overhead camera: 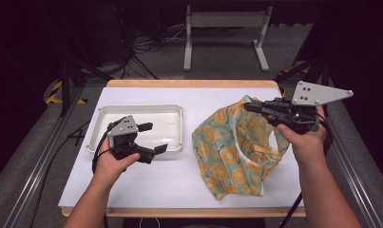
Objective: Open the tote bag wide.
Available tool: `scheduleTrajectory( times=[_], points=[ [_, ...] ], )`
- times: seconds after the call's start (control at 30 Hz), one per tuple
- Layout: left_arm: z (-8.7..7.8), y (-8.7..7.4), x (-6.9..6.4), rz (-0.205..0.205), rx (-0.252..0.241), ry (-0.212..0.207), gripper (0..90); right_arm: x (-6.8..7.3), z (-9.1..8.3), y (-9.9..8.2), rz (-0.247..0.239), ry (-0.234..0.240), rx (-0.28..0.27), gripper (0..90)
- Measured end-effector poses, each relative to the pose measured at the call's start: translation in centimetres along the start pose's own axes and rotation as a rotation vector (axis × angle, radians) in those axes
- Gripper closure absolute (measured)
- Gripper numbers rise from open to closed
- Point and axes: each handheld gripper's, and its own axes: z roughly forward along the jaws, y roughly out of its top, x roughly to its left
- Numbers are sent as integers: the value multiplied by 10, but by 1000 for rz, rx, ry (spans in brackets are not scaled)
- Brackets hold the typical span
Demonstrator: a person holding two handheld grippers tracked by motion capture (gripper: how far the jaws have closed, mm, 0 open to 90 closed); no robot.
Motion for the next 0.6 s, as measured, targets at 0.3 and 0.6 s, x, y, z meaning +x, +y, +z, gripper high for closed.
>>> scheduleTrajectory(
  times=[0.3,0.6],
  points=[
    [11,16,-12,23,-21,-38,70,5,15,1,3,29,6,900],
    [26,33,-23,53,-29,-72,72,9,31,0,5,48,16,900]
  ],
)
